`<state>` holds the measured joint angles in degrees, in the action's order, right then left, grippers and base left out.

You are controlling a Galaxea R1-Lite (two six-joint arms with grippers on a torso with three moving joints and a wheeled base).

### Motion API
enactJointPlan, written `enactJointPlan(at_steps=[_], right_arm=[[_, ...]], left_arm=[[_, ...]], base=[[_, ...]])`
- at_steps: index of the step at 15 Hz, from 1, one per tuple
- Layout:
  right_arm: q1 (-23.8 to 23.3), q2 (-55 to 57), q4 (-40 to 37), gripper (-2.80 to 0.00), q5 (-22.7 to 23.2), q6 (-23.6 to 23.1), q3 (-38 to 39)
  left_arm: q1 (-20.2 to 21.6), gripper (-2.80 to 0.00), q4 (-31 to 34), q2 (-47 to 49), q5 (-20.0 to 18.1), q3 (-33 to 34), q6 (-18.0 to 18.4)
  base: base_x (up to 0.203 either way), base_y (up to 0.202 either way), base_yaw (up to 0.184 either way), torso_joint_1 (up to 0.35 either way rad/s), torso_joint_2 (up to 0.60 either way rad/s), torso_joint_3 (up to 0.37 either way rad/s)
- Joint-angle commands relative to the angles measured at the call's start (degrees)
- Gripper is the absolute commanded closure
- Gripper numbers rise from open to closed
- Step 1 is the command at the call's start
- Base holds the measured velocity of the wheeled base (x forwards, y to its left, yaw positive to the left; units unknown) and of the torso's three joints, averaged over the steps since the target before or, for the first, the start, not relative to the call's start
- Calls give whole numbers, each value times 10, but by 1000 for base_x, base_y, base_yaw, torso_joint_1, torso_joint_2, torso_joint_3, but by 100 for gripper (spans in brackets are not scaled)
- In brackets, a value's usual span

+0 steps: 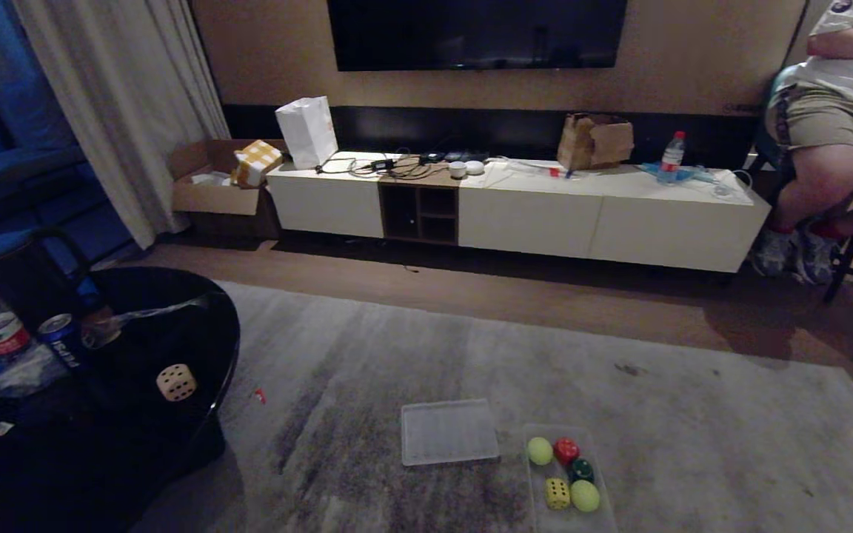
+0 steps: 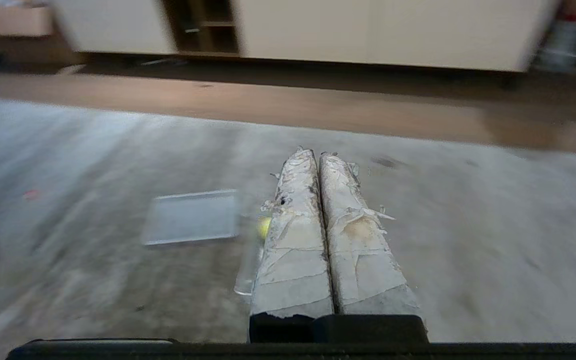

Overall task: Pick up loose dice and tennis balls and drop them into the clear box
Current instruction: Pick up toys out of the box

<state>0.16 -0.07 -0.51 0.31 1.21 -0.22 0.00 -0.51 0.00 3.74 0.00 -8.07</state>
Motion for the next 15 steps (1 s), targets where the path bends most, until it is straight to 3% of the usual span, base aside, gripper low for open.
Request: enactJointPlan(at_steps=[1,15], right_arm=[[0,1,0,0,0,0,0],[0,1,0,0,0,0,0]], left_arm=[[0,0,0,1,0,0,0],[0,0,0,1,0,0,-1]], base=[[-1,-8,172,2,2,2],[1,-10,165,2,3,1]])
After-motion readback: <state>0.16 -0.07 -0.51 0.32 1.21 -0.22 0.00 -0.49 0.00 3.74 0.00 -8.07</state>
